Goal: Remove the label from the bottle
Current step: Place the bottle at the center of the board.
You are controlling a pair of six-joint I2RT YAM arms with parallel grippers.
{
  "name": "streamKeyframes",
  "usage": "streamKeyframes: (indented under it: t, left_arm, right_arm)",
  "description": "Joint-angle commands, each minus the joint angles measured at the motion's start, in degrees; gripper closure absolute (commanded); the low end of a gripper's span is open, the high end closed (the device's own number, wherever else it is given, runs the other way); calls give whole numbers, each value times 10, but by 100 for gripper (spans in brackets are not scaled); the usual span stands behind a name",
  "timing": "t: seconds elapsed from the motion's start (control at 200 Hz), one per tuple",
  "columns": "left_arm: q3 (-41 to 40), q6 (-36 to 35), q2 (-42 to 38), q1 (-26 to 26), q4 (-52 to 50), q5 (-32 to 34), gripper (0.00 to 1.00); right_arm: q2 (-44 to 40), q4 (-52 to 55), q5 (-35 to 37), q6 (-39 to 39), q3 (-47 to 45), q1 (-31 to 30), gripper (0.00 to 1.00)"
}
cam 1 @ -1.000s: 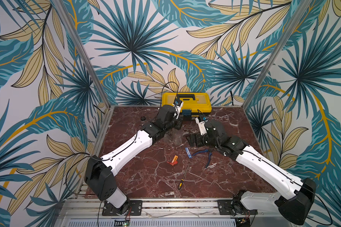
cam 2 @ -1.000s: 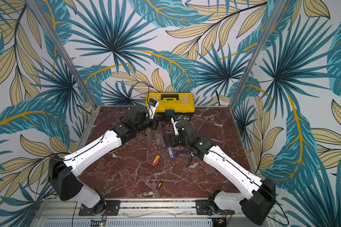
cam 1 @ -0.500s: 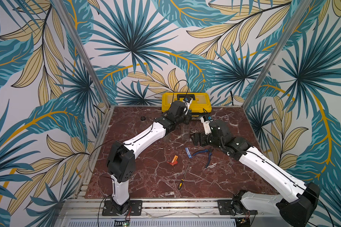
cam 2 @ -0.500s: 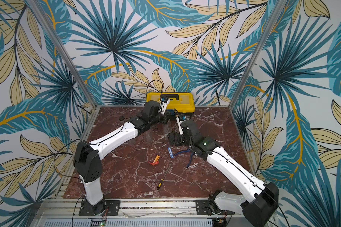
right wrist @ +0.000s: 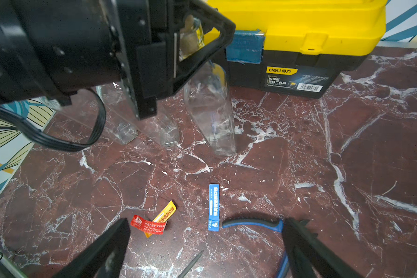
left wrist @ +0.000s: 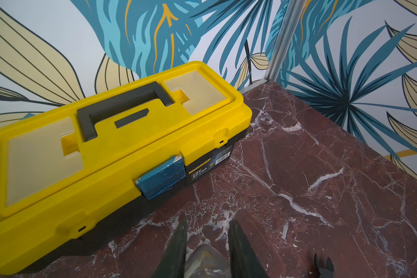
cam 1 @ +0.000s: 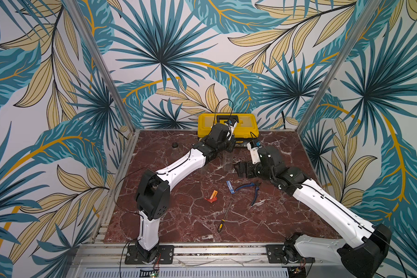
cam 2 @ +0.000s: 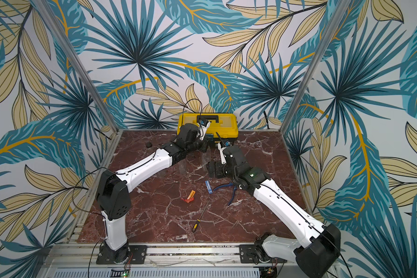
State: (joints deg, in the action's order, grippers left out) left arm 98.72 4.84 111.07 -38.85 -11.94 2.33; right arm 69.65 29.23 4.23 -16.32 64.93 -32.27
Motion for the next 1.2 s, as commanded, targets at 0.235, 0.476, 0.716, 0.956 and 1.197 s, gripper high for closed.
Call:
streamKeyframes:
  t: [0.235,0.476,0.716,0.956,1.197]
  left_arm:
    - [-4,-5,-18,-8,37,0,58]
    - [-6,0,-19,-10,37,2,53]
    - [-6,5,-31,-11,37,6,52]
    - [-1,8,-58,-11,38,1,45]
    - [1,27,-87,-11,38,-14,42]
  right_arm:
    - [-7,-2,-11,-6,-19,2,0]
    - [-13,-3,-10,-7,-27,3,0]
    - [-18,-2,-11,-6,-30,3,0]
    - [-20,-2,-11,-4,-27,3,0]
    - [-20,-6,-13,-6,-27,3,0]
